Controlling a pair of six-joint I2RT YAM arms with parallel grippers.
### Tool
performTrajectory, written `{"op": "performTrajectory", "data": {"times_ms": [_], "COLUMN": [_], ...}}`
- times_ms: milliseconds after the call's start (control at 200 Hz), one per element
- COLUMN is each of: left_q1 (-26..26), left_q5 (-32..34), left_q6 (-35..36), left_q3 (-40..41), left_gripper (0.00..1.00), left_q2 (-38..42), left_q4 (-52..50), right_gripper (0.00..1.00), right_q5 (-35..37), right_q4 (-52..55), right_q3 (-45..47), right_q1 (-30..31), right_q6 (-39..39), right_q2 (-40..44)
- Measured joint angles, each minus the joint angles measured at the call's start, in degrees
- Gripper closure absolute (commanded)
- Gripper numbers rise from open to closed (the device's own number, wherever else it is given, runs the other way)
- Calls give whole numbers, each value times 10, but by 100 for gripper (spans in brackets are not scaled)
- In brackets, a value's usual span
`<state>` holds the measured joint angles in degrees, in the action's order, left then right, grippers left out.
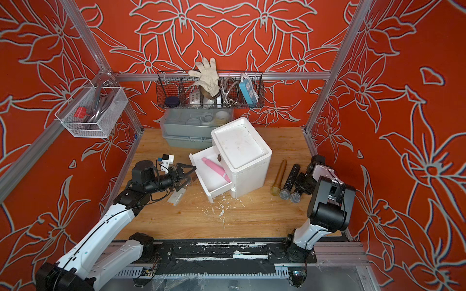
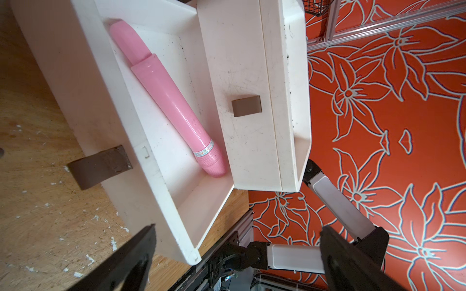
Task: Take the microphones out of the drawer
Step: Place the microphone at the center of the board, then pick up the microphone from the drawer.
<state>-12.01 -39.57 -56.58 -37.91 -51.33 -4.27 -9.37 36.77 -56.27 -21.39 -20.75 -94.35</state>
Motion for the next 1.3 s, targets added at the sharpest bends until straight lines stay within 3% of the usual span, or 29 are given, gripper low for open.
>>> {"op": "performTrajectory", "data": {"times_ms": [300, 611, 851, 1091, 1301], "left_q1": [0, 0, 0, 16, 46], "left_q5": [1, 6, 14, 14, 10], "left_q6": [0, 0, -1, -13, -19], "left_q3": [5, 5, 12, 28, 31], "left_gripper": [0, 0, 0, 0, 0], "left_q2": [4, 6, 8, 6, 6], "left_q4": [-2, -2, -3, -4, -5], "right_gripper": [36, 36, 36, 35, 37], "right_q5": [-3, -2, -26, -53, -74], "right_q4": [6, 25, 44, 56, 87], "right_q3": [0, -5, -39, -157, -322], "right_q1": [0, 0, 13, 110, 247], "right_q6": [-7, -7, -23, -39, -28], "right_q2": [4, 58, 184, 281, 267]}}
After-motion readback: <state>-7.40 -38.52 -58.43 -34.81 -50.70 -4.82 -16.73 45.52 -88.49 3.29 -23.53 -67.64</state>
